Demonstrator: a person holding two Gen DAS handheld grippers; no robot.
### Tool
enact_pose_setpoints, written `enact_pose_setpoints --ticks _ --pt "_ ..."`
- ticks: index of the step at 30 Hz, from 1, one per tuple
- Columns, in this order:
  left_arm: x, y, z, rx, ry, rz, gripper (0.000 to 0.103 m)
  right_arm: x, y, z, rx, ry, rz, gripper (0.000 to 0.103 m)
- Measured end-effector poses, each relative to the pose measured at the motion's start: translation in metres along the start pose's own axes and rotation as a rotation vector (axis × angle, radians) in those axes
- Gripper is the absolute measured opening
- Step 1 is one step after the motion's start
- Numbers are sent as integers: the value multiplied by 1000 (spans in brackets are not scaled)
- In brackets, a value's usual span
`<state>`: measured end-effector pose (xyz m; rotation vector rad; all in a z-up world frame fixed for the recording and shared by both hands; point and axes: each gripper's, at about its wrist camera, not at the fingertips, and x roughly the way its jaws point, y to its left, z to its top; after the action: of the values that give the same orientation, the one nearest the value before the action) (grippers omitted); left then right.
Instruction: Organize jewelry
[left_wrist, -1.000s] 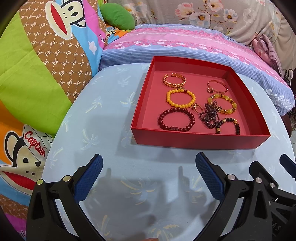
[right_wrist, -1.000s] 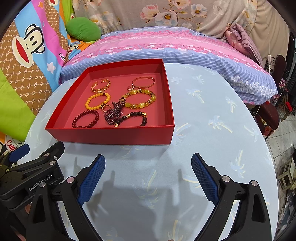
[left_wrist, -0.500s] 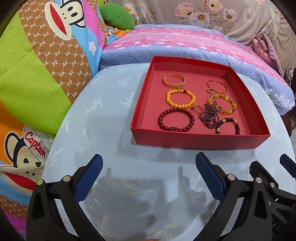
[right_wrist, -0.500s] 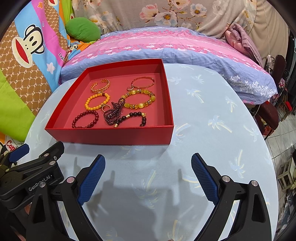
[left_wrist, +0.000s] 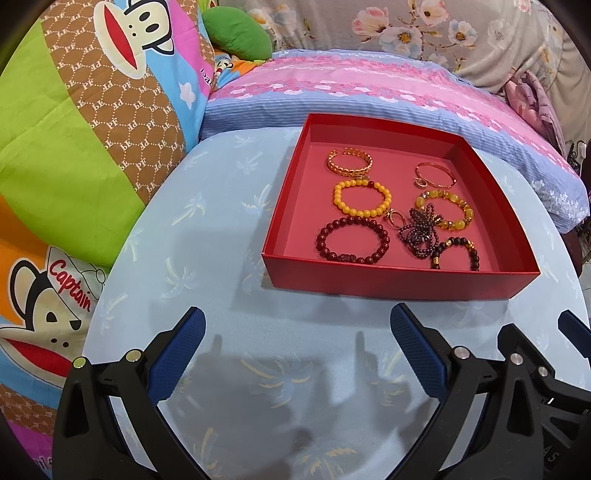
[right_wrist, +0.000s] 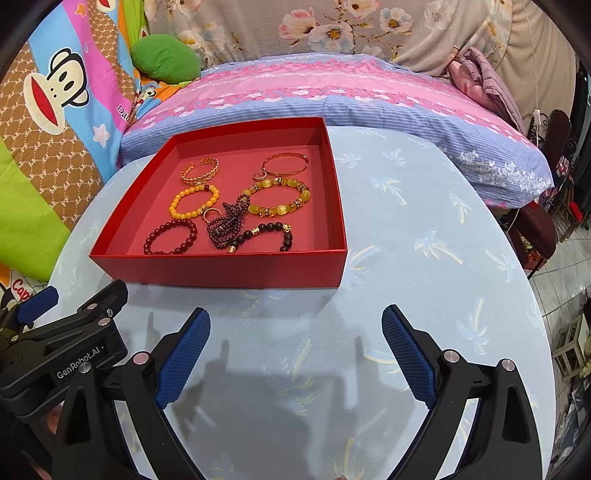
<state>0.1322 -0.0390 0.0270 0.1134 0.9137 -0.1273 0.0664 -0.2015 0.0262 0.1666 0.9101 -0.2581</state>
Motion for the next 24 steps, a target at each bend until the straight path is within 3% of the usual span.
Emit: enact_pose_setpoints --ticks 24 --pt "-5 -1 -2 -19 -13 4 96 0 -1 1 -2 -2 -2 90"
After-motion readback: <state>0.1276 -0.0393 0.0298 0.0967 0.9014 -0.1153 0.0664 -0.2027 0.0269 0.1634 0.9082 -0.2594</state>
